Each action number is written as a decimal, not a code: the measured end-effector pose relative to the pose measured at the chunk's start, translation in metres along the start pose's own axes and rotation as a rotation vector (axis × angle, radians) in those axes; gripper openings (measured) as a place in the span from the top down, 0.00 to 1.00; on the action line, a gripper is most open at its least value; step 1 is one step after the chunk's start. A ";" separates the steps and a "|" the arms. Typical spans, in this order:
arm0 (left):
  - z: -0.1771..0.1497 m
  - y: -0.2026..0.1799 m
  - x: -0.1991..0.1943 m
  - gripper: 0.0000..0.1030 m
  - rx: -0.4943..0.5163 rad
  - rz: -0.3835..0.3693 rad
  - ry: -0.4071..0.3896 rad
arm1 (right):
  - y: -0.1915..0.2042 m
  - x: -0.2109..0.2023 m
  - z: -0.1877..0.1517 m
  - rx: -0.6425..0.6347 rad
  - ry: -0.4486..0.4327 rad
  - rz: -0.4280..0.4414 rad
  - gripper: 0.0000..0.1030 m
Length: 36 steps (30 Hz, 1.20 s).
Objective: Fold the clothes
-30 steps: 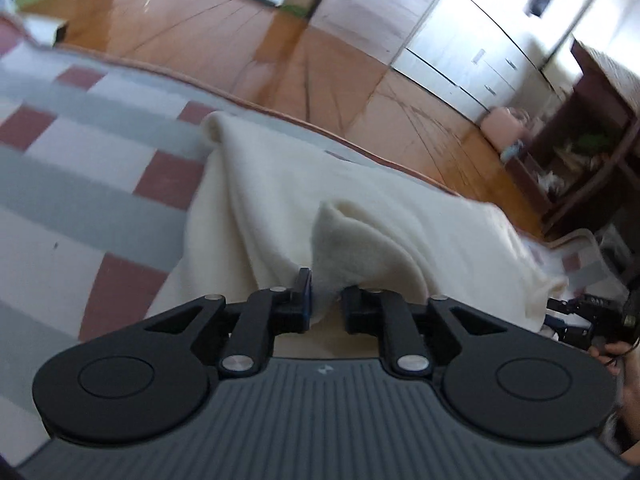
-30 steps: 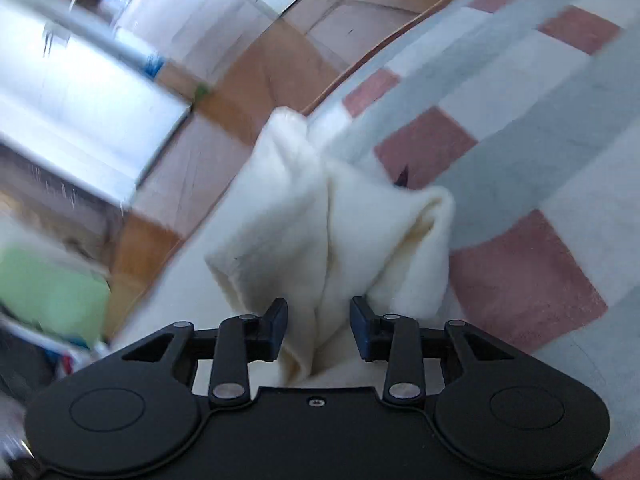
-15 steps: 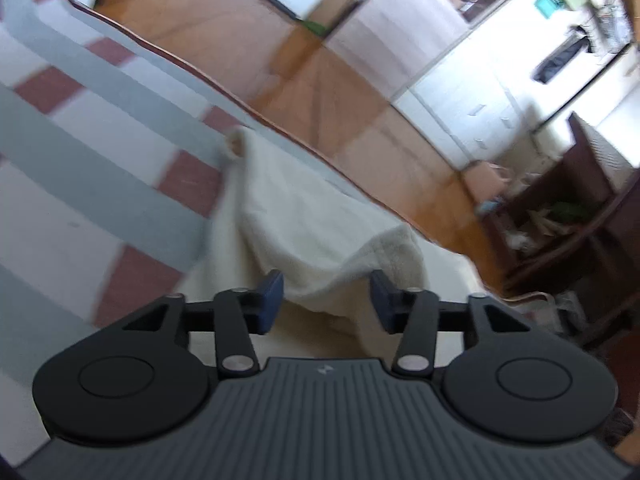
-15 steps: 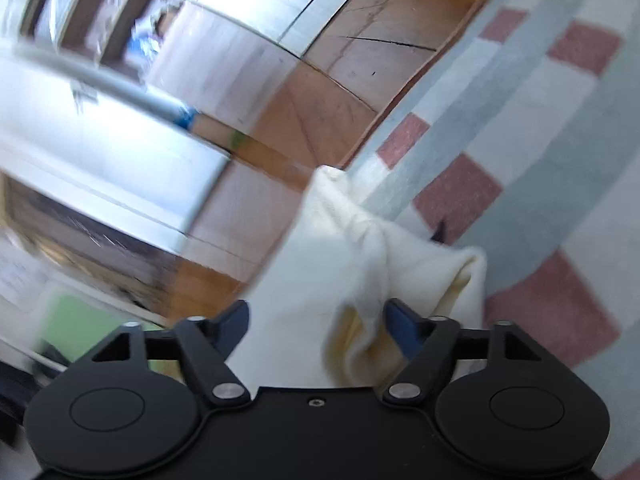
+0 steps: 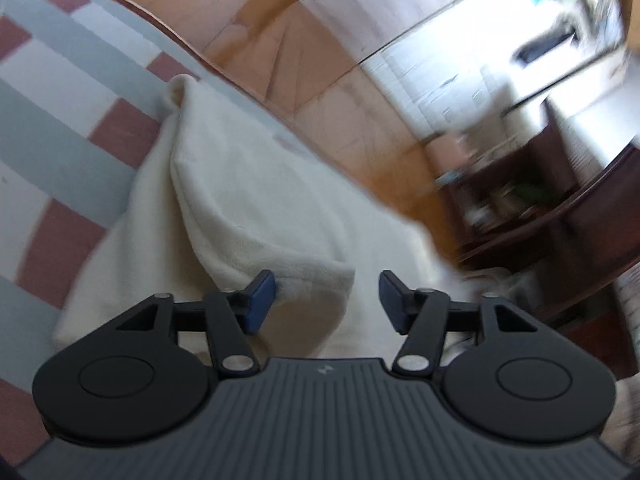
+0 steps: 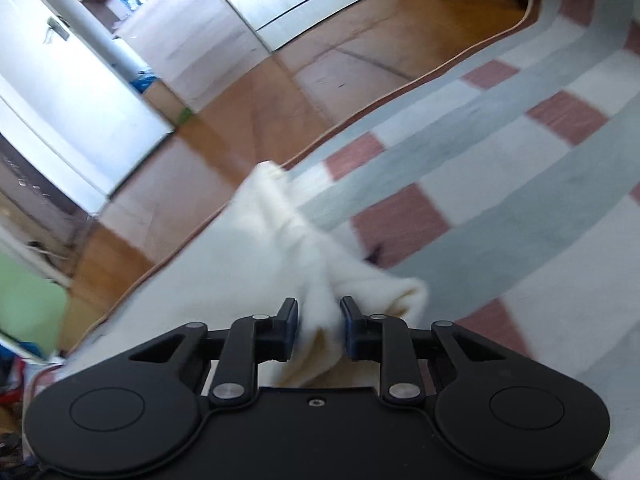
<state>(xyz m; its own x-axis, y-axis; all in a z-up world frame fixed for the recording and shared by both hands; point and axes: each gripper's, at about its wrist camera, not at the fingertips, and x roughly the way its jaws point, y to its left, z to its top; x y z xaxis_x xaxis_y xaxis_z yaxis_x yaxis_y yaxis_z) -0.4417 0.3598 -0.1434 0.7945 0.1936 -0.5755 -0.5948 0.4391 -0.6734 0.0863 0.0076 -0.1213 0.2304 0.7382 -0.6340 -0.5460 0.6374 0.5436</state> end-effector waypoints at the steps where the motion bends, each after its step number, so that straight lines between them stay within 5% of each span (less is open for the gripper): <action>1: -0.001 -0.002 0.007 0.41 0.027 0.062 0.026 | 0.001 0.001 0.003 0.000 0.002 0.006 0.72; 5: -0.003 -0.002 0.034 0.39 0.058 0.208 0.056 | 0.004 0.003 0.013 -0.002 0.011 0.031 0.66; 6: -0.003 0.000 0.040 0.50 0.056 0.231 0.051 | 0.005 0.003 0.016 -0.003 0.013 0.038 0.66; 7: -0.001 -0.002 0.042 0.92 0.058 0.286 0.041 | 0.005 0.004 0.018 -0.003 0.015 0.044 0.66; 10: 0.019 -0.013 0.022 0.92 0.081 0.293 0.000 | 0.008 0.005 0.026 -0.004 0.021 0.063 0.70; 11: 0.027 -0.019 0.009 0.92 0.085 0.274 -0.015 | 0.008 0.006 0.029 -0.005 0.023 0.069 0.88; 17: 0.047 -0.028 -0.056 0.92 -0.035 0.158 -0.005 | 0.019 -0.047 0.050 0.008 -0.024 0.225 0.88; 20: 0.019 -0.008 -0.047 0.92 -0.060 0.236 0.060 | 0.015 -0.072 0.036 -0.042 -0.017 0.188 0.89; 23: -0.009 0.017 -0.018 0.92 -0.130 0.296 0.175 | 0.001 -0.047 -0.001 -0.106 0.098 0.011 0.89; 25: -0.013 0.019 -0.012 0.92 -0.130 0.312 0.196 | -0.006 -0.038 -0.012 -0.076 0.119 -0.033 0.89; 29: 0.012 0.000 -0.049 0.92 -0.125 0.221 0.108 | 0.001 -0.066 0.003 -0.009 0.015 0.100 0.89; 32: 0.021 -0.007 -0.064 0.92 -0.092 0.220 0.097 | 0.009 -0.090 0.016 -0.007 -0.043 0.210 0.89; 36: 0.000 0.004 -0.015 0.92 0.000 0.360 0.262 | 0.026 -0.064 -0.005 -0.253 0.066 -0.016 0.89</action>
<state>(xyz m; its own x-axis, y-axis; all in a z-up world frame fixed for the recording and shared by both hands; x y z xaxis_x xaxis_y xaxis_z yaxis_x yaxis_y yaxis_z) -0.4562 0.3585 -0.1376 0.4787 0.1056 -0.8716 -0.8281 0.3843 -0.4082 0.0526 -0.0243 -0.0692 0.1915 0.7073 -0.6805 -0.7286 0.5670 0.3843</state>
